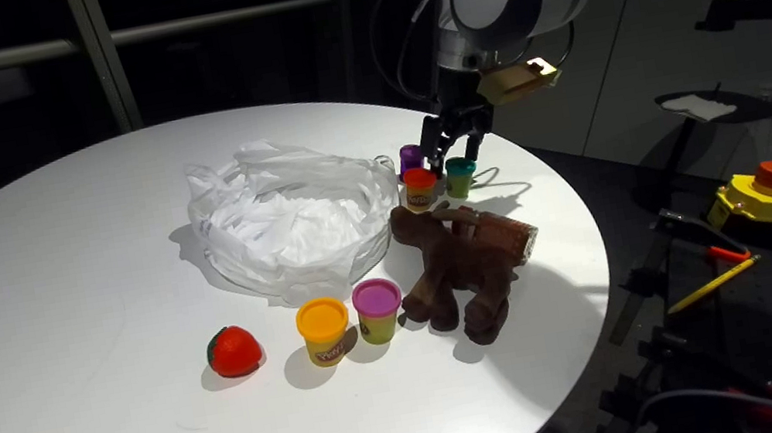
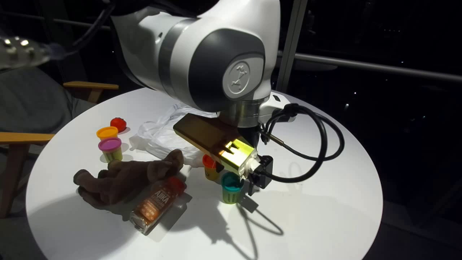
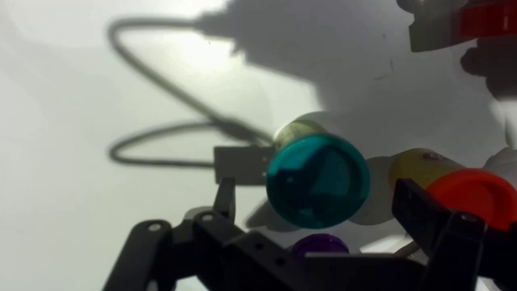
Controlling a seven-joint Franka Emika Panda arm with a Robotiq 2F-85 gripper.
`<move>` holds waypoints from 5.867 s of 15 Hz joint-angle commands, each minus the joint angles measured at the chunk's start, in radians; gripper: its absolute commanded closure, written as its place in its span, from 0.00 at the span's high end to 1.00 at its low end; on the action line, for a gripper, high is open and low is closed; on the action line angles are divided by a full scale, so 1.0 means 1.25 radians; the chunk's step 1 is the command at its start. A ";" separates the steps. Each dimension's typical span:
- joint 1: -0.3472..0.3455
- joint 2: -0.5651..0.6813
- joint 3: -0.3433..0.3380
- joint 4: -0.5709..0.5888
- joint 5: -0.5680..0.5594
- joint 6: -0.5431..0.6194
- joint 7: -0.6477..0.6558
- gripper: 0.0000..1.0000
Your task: Place the containers, strawberry toy and deer toy inside the white plastic bag
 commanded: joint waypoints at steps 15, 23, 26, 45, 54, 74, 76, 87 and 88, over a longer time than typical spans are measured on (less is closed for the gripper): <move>-0.037 -0.030 0.009 -0.029 0.016 -0.022 -0.034 0.58; 0.111 -0.188 -0.118 -0.076 -0.148 -0.066 0.127 0.28; 0.167 -0.240 -0.105 -0.023 -0.255 -0.172 0.217 0.28; 0.242 0.188 -0.016 0.398 -0.198 -0.150 0.270 0.79; 0.229 -0.079 -0.056 0.223 -0.193 -0.161 0.264 1.00; 0.055 0.094 -0.051 0.257 -0.043 -0.174 0.192 1.00; 0.047 0.106 -0.046 0.277 -0.033 -0.174 0.189 1.00; 0.017 0.143 -0.025 0.322 0.028 -0.212 0.153 0.74; 0.016 0.141 -0.027 0.321 0.028 -0.216 0.154 0.68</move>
